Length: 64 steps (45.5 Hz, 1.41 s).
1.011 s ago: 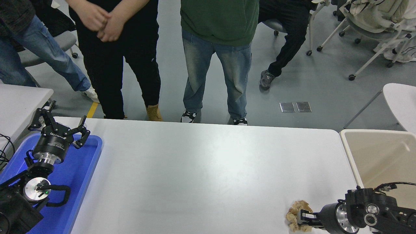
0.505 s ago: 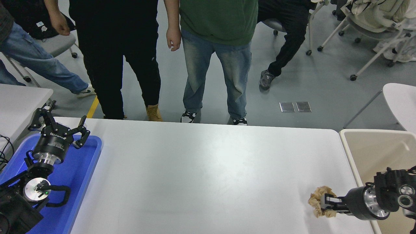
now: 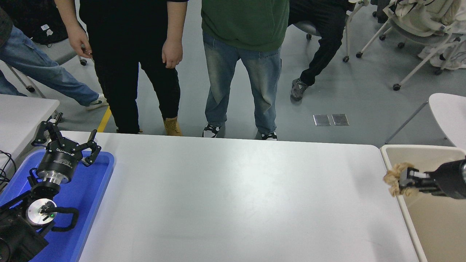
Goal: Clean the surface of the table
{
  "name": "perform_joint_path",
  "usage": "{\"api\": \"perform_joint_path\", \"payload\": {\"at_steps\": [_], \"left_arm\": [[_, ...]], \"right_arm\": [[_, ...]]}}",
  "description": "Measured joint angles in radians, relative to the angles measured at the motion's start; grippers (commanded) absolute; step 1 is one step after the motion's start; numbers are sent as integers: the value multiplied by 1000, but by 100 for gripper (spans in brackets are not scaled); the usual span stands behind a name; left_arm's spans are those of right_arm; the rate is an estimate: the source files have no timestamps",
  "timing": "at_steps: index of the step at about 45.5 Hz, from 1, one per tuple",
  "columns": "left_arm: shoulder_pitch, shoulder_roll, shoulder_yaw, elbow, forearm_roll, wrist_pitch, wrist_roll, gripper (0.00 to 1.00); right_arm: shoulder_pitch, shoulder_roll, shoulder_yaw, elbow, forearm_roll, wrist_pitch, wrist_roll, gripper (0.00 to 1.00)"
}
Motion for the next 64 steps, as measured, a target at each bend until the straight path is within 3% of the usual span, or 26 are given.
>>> {"api": "perform_joint_path", "payload": {"at_steps": [20, 46, 64], "left_arm": [[0, 0, 0, 0, -1, 0, 0, 100], [0, 0, 0, 0, 0, 0, 0, 100], [0, 0, 0, 0, 0, 0, 0, 100]], "right_arm": [[68, -29, 4, -173, 71, 13, 1, 0], [74, -31, -14, -258, 100, 7, 0, 0], [-24, 210, -36, -626, 102, -51, 6, 4]]}}
